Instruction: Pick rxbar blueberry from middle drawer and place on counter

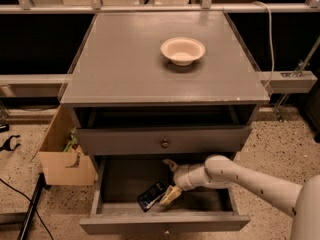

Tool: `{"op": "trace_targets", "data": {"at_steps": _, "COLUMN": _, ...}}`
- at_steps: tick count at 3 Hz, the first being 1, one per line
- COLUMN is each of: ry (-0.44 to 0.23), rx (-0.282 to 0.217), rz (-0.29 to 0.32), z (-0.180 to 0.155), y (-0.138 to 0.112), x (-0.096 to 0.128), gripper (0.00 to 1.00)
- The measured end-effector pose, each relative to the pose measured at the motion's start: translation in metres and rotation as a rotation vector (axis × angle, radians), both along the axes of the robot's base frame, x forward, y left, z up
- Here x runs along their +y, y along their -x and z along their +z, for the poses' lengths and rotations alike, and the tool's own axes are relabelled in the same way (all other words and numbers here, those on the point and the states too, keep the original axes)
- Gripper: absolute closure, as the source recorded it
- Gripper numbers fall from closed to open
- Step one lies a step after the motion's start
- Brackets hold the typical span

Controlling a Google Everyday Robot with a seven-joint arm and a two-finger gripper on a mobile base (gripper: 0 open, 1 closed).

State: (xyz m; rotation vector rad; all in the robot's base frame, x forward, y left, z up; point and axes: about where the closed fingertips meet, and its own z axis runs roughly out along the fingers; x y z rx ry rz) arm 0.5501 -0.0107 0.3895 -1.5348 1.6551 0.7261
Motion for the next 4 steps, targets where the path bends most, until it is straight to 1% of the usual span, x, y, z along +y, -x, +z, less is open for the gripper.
{"op": "trace_targets", "data": {"at_steps": 1, "ry": 0.037, "rx": -0.027, "rz": 0.037, "z": 0.0009, "y": 0.0009, "x": 0.0073, "gripper": 0.00}}
{"op": "trace_targets", "data": {"at_steps": 3, "ry": 0.102, "rx": -0.045, "rz": 0.067, "z": 0.0005, "y": 0.0084, "x": 0.0102, "gripper": 0.00}}
{"op": "trace_targets", "data": {"at_steps": 4, "ry": 0.102, "rx": -0.044, "rz": 0.068, "z": 0.0003, "y": 0.0084, "x": 0.0109, "gripper": 0.00}}
